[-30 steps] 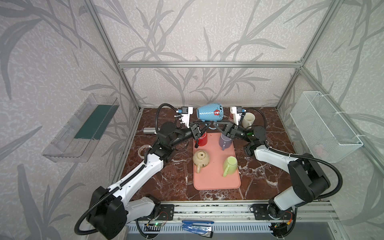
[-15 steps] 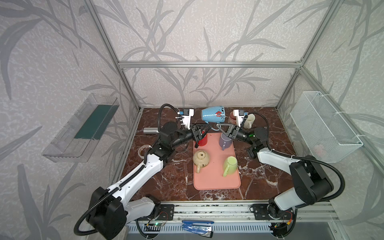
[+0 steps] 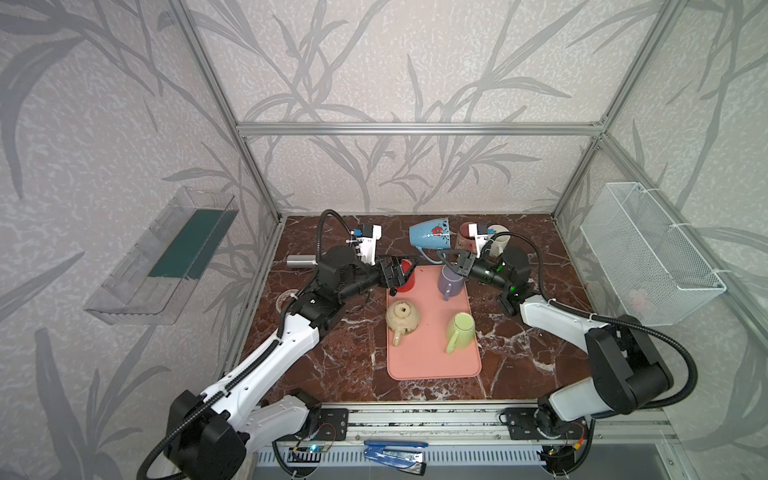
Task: Turn the mug right side up
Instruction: 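Release the blue mug with the left gripper while the right gripper carries it away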
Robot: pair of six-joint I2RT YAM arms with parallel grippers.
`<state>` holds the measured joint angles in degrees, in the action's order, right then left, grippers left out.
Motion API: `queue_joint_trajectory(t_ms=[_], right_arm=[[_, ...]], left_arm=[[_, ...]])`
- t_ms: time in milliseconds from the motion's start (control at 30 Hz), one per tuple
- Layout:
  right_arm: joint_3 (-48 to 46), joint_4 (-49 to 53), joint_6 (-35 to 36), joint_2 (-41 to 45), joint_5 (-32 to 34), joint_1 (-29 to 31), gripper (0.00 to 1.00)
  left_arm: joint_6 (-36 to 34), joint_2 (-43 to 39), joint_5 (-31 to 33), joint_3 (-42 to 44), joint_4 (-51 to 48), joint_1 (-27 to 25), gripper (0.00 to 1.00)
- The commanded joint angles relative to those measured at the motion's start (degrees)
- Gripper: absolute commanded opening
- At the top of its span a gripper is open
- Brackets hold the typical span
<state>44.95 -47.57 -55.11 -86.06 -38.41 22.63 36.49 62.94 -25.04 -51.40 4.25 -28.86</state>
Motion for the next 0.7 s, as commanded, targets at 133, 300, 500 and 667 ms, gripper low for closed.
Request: queue_joint_trajectory(t_ms=[133,300,500,667], right_arm=[[9.7,16.9,9.4,0.1,5.2,-0.4,0.0],[15.2,26.3,13.3,-3.4,7.3,-1.1,0.0],[23.2,37.5,18.2,-8.0,10.8,-1.1,0.0],[29.6,45.7,22.7,-11.4,15.4,-1.0,0.0]], left_arm=[[-7.0,-5.5,11.0,-4.4,-19.5,0.0,0.99],[-11.7,-6.3,18.1,-7.1,-31.9,0.0,0.99],[-15.2,-7.4,24.3,-8.3,-41.3,0.0,0.99],[-18.2,-8.2,26.9,-8.9,-46.1,0.0,0.99]])
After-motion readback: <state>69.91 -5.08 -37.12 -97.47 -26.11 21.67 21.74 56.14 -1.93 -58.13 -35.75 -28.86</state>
